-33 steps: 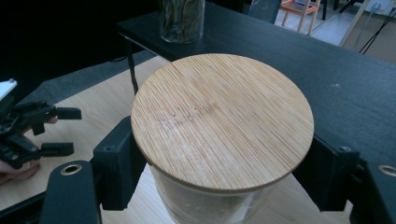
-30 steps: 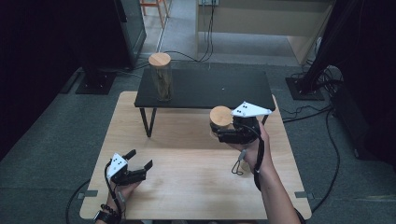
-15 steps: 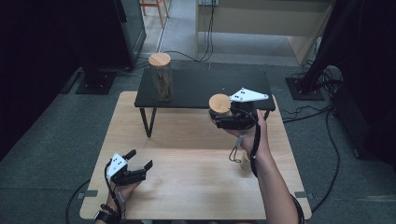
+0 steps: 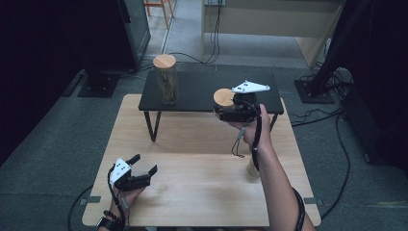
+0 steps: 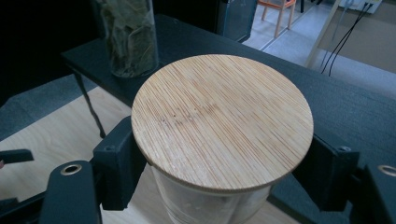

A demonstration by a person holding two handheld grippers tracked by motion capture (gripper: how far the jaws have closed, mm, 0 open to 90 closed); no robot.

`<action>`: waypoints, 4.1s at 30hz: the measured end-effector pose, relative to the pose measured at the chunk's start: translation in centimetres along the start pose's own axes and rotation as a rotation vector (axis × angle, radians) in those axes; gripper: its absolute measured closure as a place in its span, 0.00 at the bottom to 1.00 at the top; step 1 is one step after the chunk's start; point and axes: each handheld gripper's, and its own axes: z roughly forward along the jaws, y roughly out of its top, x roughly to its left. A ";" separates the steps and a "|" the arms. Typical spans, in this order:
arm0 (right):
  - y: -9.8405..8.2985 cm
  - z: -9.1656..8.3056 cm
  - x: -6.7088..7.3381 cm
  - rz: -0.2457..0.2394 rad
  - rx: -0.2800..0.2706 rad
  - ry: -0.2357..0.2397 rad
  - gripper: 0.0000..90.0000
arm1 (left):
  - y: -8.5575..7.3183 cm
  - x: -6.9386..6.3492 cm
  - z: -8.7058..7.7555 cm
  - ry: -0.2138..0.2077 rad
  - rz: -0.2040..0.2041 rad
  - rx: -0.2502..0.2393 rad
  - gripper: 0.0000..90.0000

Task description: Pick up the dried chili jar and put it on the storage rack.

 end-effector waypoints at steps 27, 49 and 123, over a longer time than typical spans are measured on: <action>2.6 6.2 -0.5 0.042 0.059 -0.015 0.28 | 0.0 0.0 0.0 0.002 -0.001 -0.003 0.11; 3.6 9.2 -1.2 0.058 0.039 -0.040 0.28 | -0.1 0.1 0.0 0.002 -0.007 -0.008 0.11; -0.7 1.0 -1.1 0.039 0.001 -0.041 0.00 | 0.1 0.0 0.0 0.017 -0.018 0.006 0.11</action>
